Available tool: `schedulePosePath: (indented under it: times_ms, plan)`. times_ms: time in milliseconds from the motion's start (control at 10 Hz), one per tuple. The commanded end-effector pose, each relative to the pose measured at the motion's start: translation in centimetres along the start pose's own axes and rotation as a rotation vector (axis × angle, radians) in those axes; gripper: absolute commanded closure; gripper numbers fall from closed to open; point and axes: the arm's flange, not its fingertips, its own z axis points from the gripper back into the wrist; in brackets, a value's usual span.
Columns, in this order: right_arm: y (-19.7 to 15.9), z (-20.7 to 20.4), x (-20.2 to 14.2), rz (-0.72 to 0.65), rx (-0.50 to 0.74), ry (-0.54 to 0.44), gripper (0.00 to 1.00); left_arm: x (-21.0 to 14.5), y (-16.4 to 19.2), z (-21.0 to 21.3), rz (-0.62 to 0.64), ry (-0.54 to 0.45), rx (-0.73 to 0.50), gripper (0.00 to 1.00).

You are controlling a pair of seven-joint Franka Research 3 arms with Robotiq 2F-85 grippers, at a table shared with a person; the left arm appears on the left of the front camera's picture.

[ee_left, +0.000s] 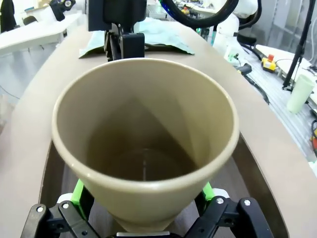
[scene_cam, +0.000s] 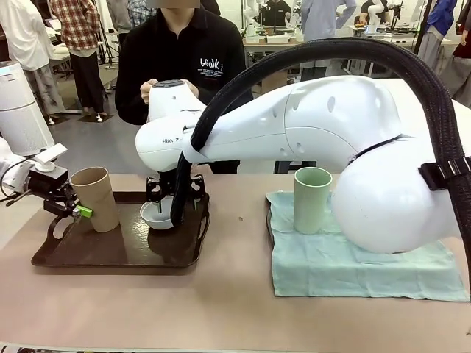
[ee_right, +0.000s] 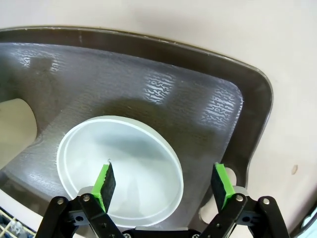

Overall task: Set up a tray with a mat and arrange the tableware.
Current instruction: Pick up the Picnic Bowl and Reusable plastic cup from the Handle tray in front of the human's position and hold them in the air.

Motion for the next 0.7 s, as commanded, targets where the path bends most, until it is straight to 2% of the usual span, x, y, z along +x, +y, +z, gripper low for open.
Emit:
schedulePosePath:
  times_ms: [0,100,200,300,400,600]
  plan:
    - [-0.29,-0.39,-0.44,-0.029,0.031,0.012,0.0,0.2,0.36,-0.69,-0.007,-0.003,0.025,0.0]
    - [-0.48,-0.59,-0.69,-0.014,0.036,0.014,0.0,0.28,0.36,-0.86,-0.024,-0.01,0.034,0.17]
    - [-0.5,-0.61,-0.75,-0.019,0.033,0.021,0.57,0.28,0.29,-0.62,-0.018,-0.013,0.035,0.59]
    - [-0.5,-0.62,-0.71,-0.016,0.033,0.02,0.58,0.21,0.13,-0.34,-0.025,-0.023,0.038,0.76]
    - [-0.51,-0.64,-0.68,-0.014,0.031,0.019,1.0,0.24,0.01,-0.25,-0.026,-0.026,0.04,1.0]
    - [-0.62,-0.63,-0.65,-0.016,0.028,0.017,1.0,0.69,-0.07,-0.64,-0.024,-0.034,0.043,1.0]
